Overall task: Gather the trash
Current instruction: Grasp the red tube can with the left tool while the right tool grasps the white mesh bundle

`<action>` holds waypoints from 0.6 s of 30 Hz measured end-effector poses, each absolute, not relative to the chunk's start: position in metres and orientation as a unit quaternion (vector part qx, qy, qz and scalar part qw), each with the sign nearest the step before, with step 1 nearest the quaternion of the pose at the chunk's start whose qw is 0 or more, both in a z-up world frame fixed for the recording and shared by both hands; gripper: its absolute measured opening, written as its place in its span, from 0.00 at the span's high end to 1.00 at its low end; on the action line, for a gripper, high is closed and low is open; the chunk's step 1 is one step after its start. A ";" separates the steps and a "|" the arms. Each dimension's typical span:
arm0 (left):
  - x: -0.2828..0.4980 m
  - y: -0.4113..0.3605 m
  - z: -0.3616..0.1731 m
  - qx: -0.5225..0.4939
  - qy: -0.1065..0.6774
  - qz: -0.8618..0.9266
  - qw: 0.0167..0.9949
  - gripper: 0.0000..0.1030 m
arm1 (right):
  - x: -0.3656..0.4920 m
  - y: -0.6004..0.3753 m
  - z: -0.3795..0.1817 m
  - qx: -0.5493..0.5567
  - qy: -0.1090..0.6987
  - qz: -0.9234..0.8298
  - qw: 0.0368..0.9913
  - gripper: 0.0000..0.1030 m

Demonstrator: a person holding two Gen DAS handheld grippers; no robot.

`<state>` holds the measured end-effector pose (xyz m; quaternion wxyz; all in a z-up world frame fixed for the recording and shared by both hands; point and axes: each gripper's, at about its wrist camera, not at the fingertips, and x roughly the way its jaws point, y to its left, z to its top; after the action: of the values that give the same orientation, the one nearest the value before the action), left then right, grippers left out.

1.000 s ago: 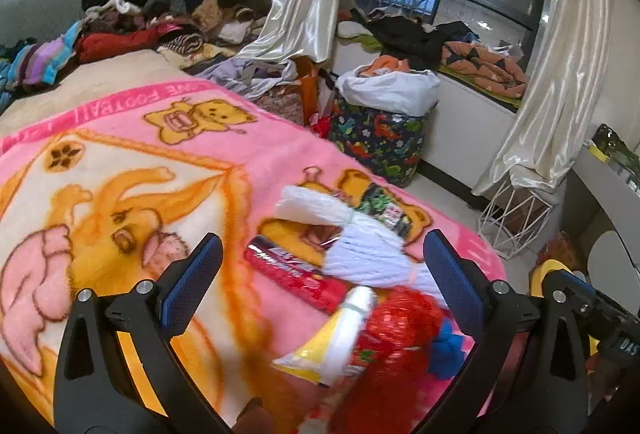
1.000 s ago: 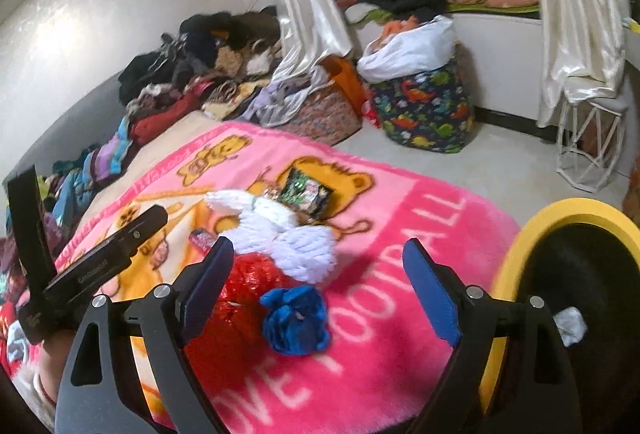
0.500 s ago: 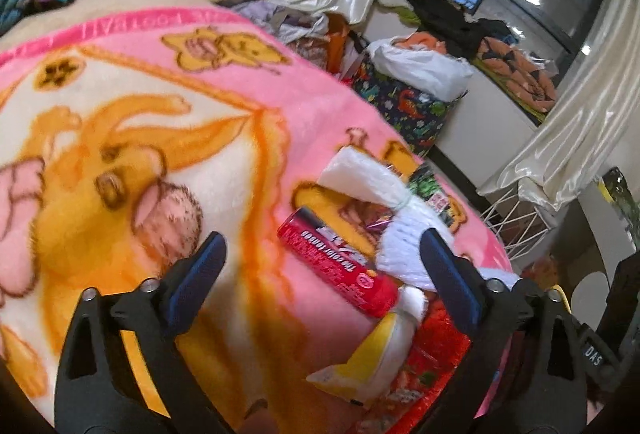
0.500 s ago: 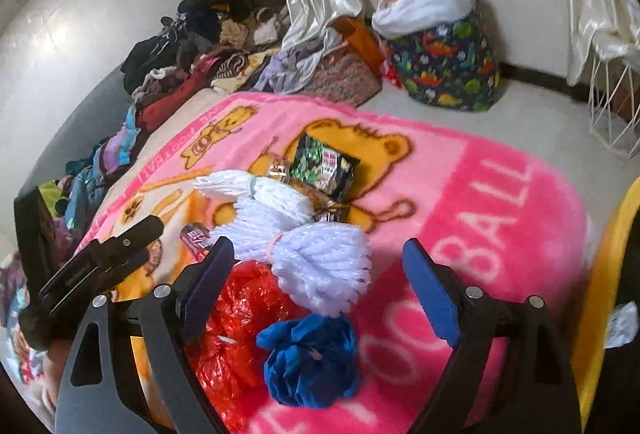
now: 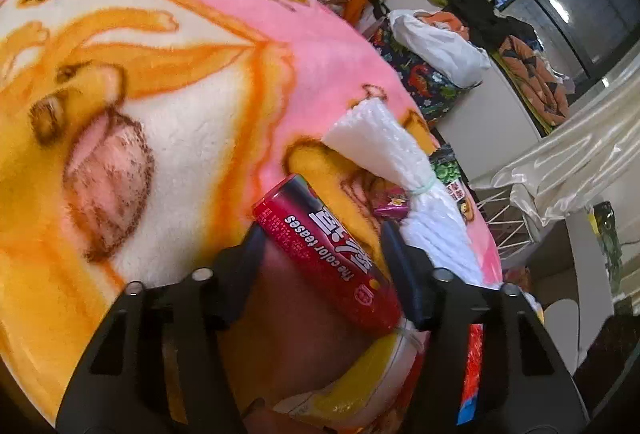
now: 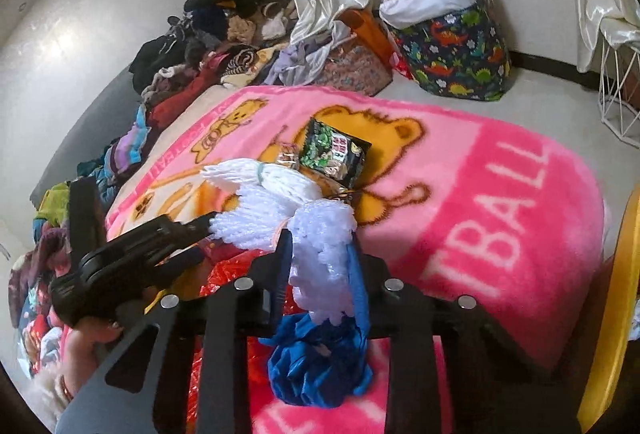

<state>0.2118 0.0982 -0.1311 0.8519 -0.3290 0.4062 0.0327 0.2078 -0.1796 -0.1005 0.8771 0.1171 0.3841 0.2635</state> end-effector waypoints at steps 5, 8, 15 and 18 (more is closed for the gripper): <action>0.211 0.100 -0.133 -0.334 0.410 0.032 0.848 0.65 | 0.195 -0.183 -0.089 0.107 0.360 0.260 0.890 0.78; 0.204 0.100 -0.127 -0.337 0.401 0.026 0.851 0.69 | 0.188 -0.188 -0.082 0.106 0.347 0.258 0.896 0.78; 0.184 0.090 -0.098 -0.306 0.362 0.009 0.881 0.74 | 0.181 -0.198 -0.074 0.117 0.333 0.251 0.901 0.81; 0.179 0.086 -0.085 -0.296 0.349 0.002 0.889 0.75 | 0.177 -0.204 -0.070 0.121 0.326 0.246 0.905 0.82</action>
<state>0.1788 0.0855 -0.0854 0.8894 -0.2958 0.3486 0.0021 0.1768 -0.2042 -0.0696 0.9049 0.1214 0.3255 0.2458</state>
